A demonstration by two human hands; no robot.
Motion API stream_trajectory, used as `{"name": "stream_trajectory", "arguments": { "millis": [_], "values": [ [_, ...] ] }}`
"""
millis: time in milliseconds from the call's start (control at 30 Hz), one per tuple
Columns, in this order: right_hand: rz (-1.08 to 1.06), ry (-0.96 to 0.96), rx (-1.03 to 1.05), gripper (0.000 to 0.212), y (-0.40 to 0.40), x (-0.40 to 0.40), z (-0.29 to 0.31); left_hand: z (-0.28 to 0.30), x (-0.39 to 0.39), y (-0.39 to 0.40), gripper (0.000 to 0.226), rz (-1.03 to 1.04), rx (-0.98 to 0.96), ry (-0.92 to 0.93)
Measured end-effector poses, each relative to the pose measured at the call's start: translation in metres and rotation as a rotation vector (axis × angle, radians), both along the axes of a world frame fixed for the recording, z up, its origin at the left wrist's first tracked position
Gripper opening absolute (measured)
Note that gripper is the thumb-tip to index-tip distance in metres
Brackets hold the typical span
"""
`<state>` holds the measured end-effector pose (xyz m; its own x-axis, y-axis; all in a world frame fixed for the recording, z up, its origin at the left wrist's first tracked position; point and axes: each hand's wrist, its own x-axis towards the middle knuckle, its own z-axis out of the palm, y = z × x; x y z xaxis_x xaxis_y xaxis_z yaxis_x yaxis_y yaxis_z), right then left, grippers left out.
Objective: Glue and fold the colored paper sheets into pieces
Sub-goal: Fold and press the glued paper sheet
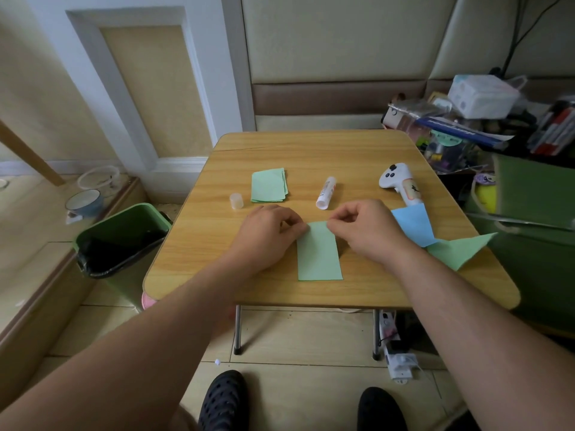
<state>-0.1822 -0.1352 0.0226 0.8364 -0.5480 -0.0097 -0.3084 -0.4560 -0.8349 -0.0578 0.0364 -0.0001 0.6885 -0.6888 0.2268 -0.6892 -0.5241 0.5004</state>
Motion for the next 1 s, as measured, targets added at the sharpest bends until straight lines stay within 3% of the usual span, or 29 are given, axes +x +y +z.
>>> {"name": "stream_trajectory", "arguments": {
  "millis": [267, 433, 700, 867, 1000],
  "values": [
    [-0.039, -0.104, 0.340, 0.008, -0.002, 0.004, 0.000, 0.007, -0.007, 0.001, 0.018, 0.012, -0.154, 0.257],
    [-0.014, -0.185, 0.604, 0.023, 0.004, 0.006, 0.001, 0.012, -0.008, 0.000, 0.020, 0.066, -0.307, 0.382],
    [0.155, 0.020, 0.626, 0.015, 0.011, 0.001, 0.001, 0.019, -0.001, 0.004, 0.023, 0.206, -0.536, 0.531],
    [0.033, -0.110, 0.630, 0.011, 0.014, 0.009, 0.000, 0.020, -0.005, 0.003, 0.032, 0.191, -0.657, 0.726],
    [-0.101, -0.241, 0.604, 0.008, 0.016, 0.021, -0.004, 0.020, -0.015, 0.003, 0.035, 0.163, -0.594, 0.758]
  ]
}}
